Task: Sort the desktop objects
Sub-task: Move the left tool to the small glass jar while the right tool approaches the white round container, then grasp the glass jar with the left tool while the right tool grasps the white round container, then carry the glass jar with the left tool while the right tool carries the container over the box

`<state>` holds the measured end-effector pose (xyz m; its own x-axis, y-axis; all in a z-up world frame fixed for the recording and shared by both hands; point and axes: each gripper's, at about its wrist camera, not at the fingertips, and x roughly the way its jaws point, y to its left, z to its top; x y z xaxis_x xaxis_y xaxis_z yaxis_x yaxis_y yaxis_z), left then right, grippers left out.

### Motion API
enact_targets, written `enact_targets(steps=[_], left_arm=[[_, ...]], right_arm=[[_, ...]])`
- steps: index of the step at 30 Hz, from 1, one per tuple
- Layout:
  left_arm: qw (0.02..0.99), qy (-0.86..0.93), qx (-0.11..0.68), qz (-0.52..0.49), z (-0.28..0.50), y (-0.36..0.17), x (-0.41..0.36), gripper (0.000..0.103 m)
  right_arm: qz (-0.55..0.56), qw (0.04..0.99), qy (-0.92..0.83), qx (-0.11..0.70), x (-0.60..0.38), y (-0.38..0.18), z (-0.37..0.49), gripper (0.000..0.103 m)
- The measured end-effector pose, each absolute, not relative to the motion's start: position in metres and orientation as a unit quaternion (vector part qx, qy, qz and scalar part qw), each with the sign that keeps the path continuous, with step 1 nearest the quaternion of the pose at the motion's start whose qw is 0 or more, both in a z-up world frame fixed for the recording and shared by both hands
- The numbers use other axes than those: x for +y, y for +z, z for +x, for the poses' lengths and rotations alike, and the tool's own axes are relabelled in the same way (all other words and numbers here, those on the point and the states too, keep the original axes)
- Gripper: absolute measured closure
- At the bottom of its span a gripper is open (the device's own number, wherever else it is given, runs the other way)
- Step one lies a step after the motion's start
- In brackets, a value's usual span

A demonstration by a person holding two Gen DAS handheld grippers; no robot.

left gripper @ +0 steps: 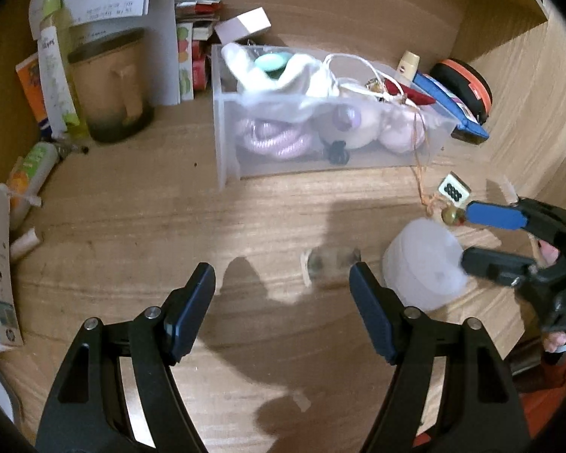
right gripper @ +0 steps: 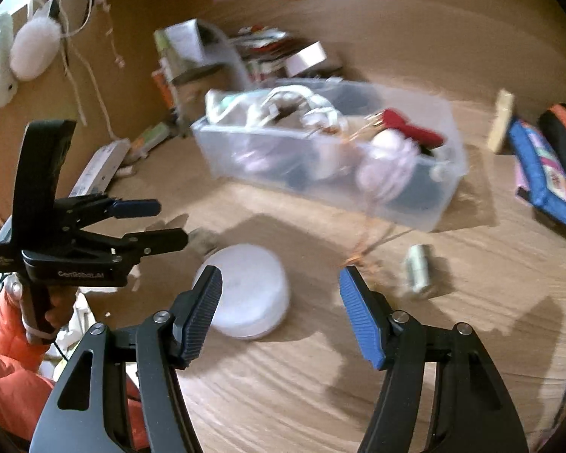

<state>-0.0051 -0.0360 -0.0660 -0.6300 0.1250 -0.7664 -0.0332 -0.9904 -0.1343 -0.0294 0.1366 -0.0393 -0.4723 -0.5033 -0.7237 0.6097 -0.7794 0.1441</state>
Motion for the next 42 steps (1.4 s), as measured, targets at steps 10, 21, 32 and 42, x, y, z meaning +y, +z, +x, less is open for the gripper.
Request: enact_targets(steps=[10, 21, 32, 42], left_arm=[[0.067, 0.895, -0.062, -0.436, -0.004, -0.074, -0.029, 0.030], [0.081, 0.897, -0.034, -0.432, -0.017, -0.074, -0.006, 0.045], [0.073, 0.903, -0.023, -0.422, -0.019, -0.068, 0.002, 0.062], [0.074, 0.929, -0.023, -0.361, -0.018, -0.026, 0.001, 0.062]], right_arm=[[0.418, 0.343, -0.836, 0.094, 0.105, -0.063, -0.025, 0.036], [0.421, 0.329, -0.840, 0.099, 0.106, -0.073, -0.029, 0.040], [0.392, 0.318, -0.861, 0.066, 0.133, -0.046, -0.034, 0.040], [0.363, 0.301, -0.881, 0.043, 0.148, -0.019, -0.046, 0.040]])
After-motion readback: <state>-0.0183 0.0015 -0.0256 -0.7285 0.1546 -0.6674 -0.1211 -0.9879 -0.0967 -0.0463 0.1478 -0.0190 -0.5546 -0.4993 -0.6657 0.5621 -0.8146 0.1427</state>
